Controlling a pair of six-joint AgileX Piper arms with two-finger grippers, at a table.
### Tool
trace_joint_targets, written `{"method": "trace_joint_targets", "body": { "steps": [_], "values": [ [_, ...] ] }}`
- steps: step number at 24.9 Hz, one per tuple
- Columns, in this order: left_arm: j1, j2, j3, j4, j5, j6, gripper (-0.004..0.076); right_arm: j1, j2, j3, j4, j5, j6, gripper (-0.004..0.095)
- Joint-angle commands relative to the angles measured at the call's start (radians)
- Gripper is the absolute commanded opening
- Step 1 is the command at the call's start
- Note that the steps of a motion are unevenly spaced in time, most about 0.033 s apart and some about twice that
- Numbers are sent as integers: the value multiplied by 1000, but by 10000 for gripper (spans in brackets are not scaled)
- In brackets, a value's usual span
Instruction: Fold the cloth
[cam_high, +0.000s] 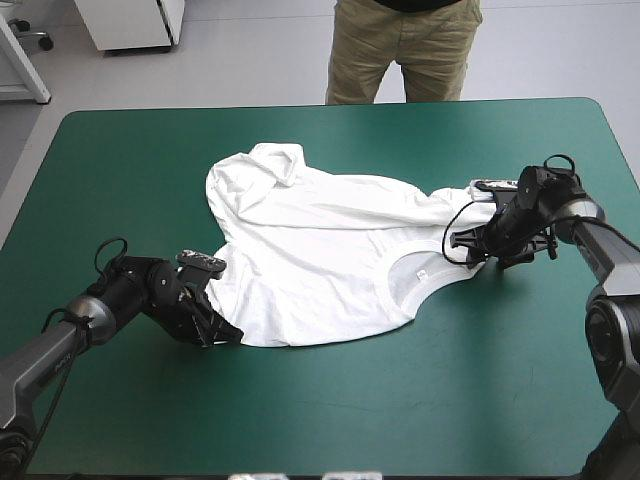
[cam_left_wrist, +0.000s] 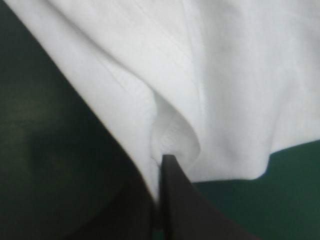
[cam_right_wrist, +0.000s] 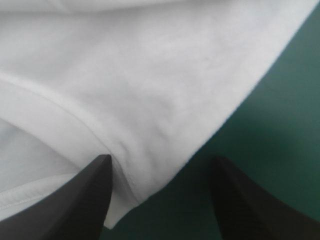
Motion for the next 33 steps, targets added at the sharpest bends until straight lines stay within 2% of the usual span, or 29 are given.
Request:
{"method": "trace_joint_targets", "body": {
  "steps": [1, 8, 12, 15, 18, 23, 26, 29, 33],
  "values": [
    [-11, -23, -10, -47, -17, 0, -9, 1, -21, -19, 57, -62, -12, 540],
    [-11, -22, -10, -47, -25, 0, -9, 22, 44, -15, 72, -37, -31, 530],
    [-11, -22, -10, -47, -34, -2, -9, 95, 54, -15, 26, -58, -32, 444],
    [-11, -22, -10, -49, -32, 2, -9, 140, 66, -15, -57, -79, 31, 303],
    [-11, -22, -10, -49, -28, 2, -9, 145, 71, -15, -79, -69, 37, -2],
    [-11, -41, -12, -58, -90, 0, -9, 145, 23, -15, -113, -63, 48, -17],
    [-11, -112, -52, -58, -87, -3, -9, 138, -116, -15, -118, -44, 31, -17],
    [-9, -193, -177, -5, -50, -44, -9, 138, -282, -15, -121, -28, -4, -17],
    [-9, -242, -441, 110, 65, -84, -9, 138, -508, -38, -105, -26, -21, -17]
  ]
}}
